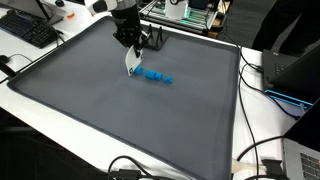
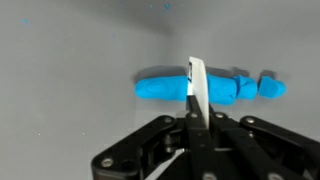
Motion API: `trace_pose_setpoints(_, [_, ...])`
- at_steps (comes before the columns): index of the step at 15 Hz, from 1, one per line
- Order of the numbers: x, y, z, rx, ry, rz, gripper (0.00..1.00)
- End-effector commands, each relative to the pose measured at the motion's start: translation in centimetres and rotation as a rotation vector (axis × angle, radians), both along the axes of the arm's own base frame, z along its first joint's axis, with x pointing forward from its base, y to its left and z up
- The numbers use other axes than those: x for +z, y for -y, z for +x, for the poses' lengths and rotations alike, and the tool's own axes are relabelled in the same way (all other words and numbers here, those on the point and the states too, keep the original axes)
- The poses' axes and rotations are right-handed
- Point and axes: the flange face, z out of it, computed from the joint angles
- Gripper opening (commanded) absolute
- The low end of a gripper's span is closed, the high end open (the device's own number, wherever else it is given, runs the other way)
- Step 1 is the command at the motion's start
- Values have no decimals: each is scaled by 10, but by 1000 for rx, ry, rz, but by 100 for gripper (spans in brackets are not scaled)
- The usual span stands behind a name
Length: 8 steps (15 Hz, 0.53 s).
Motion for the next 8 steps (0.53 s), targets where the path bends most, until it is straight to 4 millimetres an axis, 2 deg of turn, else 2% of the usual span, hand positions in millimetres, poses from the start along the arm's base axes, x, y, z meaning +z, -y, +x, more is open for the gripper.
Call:
trace_pose_setpoints(1, [3, 14, -1, 13, -8, -35, 1])
trace_pose_setpoints(8, [-14, 19, -3, 17, -24, -43, 1])
